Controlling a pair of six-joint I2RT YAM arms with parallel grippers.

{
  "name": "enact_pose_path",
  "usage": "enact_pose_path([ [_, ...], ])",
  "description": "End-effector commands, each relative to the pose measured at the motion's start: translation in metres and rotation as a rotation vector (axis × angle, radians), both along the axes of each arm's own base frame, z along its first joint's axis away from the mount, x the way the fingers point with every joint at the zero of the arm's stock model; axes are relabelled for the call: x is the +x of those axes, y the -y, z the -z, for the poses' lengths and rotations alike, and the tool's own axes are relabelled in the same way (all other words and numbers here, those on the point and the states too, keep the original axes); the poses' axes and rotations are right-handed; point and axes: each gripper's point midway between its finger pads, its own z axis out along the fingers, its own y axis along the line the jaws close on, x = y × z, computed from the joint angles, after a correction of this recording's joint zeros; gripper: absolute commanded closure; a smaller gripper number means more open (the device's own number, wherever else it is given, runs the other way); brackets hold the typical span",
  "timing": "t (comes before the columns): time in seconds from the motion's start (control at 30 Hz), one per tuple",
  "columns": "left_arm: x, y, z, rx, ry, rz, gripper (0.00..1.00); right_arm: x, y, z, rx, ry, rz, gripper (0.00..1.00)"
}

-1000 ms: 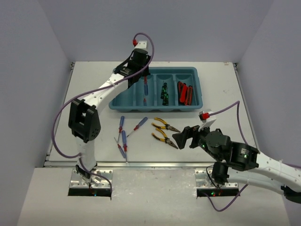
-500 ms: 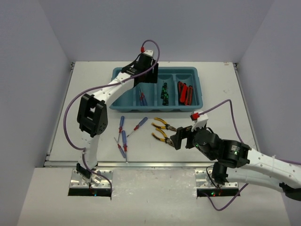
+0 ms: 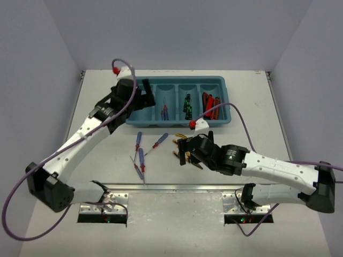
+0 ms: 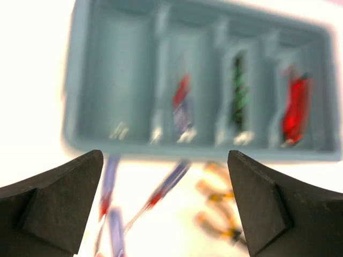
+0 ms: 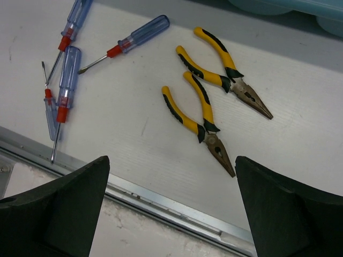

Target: Sort the tools into containers

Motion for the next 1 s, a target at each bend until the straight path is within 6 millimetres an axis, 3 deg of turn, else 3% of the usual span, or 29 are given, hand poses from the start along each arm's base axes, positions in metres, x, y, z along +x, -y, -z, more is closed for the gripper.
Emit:
enact_pose_path([
  [0.0,-0.046,-0.022,0.090,0.003,-0.205,-0.088,0.06,0.009,-0.013,-0.008,0.068,-0.047,0.024,0.01],
  [0.1,-0.064,-0.005,0.112,-0.034,-0.238,0.034,0.12,0.008,-0.017,-0.007,0.088,-0.054,-0.001,0.01],
  [0.23,-0.073,0.025,0.107,-0.047,-0.170,0.190,0.15,0.004,-0.015,-0.001,0.081,-0.062,-0.024,0.01],
  [0.37,-0.072,0.052,0.110,-0.031,-0.153,0.259,0.22,0.005,-0.008,0.000,0.082,-0.056,-0.015,0.01],
  [0.47,-0.063,0.074,0.134,-0.008,-0.199,0.314,0.26,0.006,-0.002,-0.004,0.094,-0.039,-0.005,0.01],
  [0.57,-0.053,0.081,0.162,0.044,-0.220,0.343,0.27,0.006,0.002,-0.011,0.110,-0.021,-0.009,0.01],
  [0.8,-0.028,0.085,0.178,0.176,-0.180,0.400,0.26,0.006,0.010,-0.013,0.115,0.002,-0.004,0.01],
  [0.97,-0.031,0.090,0.201,0.206,-0.250,0.452,0.31,0.007,0.012,-0.014,0.104,0.011,-0.011,0.01],
])
